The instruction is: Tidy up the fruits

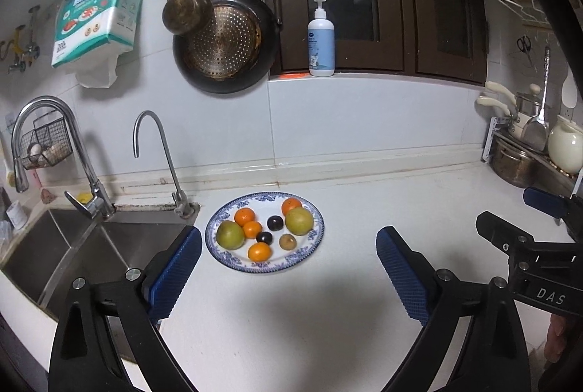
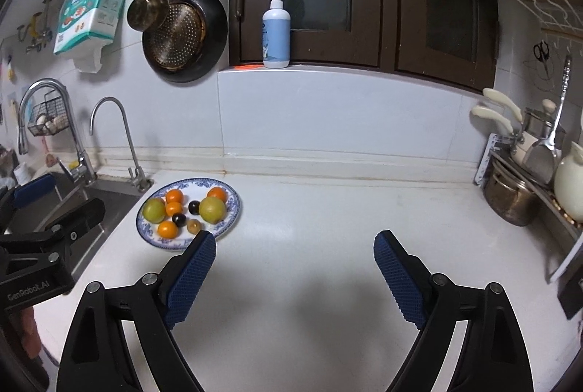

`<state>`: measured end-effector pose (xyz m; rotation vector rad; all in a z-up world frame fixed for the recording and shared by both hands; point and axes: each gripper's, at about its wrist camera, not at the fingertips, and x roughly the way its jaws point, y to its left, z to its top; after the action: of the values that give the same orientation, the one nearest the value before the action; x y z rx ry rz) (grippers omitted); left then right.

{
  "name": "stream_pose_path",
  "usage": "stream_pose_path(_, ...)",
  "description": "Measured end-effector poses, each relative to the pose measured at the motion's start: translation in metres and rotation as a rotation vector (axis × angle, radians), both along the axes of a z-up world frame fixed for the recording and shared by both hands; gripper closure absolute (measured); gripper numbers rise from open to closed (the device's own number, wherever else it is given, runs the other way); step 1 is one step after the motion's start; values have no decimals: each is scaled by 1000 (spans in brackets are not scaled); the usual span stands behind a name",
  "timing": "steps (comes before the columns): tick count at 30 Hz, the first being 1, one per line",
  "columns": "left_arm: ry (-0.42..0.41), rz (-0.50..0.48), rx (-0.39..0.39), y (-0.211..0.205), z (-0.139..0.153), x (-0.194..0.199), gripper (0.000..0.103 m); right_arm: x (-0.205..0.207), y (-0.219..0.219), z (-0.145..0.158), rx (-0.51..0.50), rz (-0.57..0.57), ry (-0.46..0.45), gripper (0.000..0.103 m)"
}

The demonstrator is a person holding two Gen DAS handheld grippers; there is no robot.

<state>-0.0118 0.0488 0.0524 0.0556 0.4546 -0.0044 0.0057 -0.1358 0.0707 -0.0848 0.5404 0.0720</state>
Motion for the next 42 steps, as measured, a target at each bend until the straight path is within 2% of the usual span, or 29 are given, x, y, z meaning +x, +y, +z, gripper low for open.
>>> stream_pose_path(9,-1,18,-7,-12,1,-34,1,-34,-10,3,13,13,-14,14)
stream_pose_path(21,-4,27,3,-19,2,-64,0,-61,-19,5,23,25,-20,14)
stream_pose_path(33,-6,43,22,-22,2,-80,0,-76,-22,3,25,34,-24,14)
stream_pose_path(38,14,-2,-13,-23,-2,-81,0,-77,-25,1,30,31,-14,14)
stream_pose_path(42,16,6,-15,-25,-4,-82,0,-77,-26,-3,33,37,-2,14)
